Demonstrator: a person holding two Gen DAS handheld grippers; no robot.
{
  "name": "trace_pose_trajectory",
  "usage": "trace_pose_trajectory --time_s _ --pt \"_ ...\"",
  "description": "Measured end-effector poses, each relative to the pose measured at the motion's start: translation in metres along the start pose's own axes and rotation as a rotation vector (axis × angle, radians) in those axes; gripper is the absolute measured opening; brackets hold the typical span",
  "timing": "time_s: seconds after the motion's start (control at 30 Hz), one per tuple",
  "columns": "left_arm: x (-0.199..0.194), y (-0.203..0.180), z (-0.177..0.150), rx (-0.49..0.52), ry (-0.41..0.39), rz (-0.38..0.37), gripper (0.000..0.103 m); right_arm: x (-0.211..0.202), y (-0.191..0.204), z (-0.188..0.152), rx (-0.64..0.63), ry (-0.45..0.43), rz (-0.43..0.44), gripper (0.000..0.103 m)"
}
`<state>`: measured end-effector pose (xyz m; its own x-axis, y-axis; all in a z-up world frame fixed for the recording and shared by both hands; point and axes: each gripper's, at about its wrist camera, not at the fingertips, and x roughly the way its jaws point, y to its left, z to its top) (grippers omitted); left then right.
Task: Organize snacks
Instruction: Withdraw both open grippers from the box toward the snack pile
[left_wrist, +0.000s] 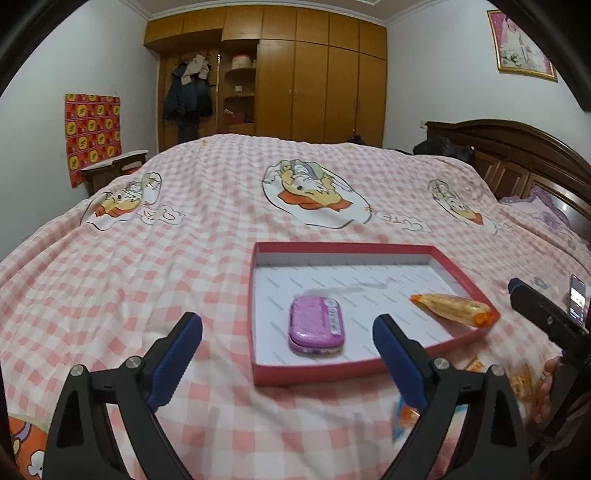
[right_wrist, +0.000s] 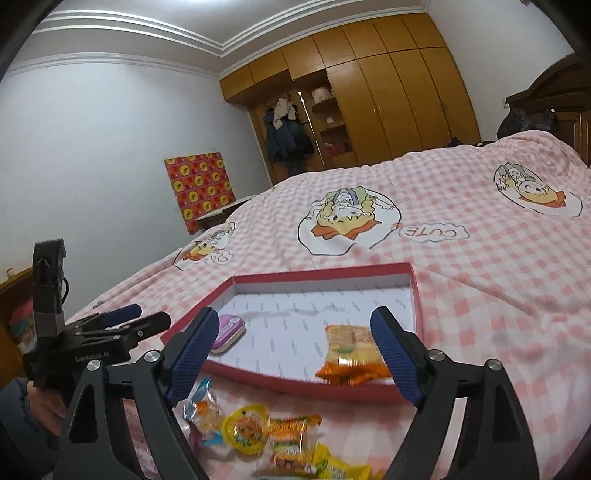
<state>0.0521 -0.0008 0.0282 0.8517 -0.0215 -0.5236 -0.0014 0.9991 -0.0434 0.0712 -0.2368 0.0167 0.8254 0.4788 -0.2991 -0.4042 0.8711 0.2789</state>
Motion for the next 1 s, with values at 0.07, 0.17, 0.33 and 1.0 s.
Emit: trace_pose_trajectory --time_s 0.07,0.17,0.33,1.0 --pt "-0.005 -0.003 0.001 -0.001 0.003 -0.013 0.096 -0.005 0.003 -0.001 -0.003 -0.002 -0.01 0.087" --pt "-0.015 -0.006 0.005 -0.006 0.007 -0.034 0.096 -0.015 0.005 0.001 0.004 -0.015 -0.011 0.087" --pt "-0.03 -0.011 0.014 -0.003 0.025 -0.04 0.096 -0.029 0.009 0.005 0.041 0.0 -0.007 0.087" --pt "-0.058 -0.05 -0.011 0.051 0.093 -0.078 0.096 -0.055 0.011 -0.021 0.111 0.126 -0.11 0.087"
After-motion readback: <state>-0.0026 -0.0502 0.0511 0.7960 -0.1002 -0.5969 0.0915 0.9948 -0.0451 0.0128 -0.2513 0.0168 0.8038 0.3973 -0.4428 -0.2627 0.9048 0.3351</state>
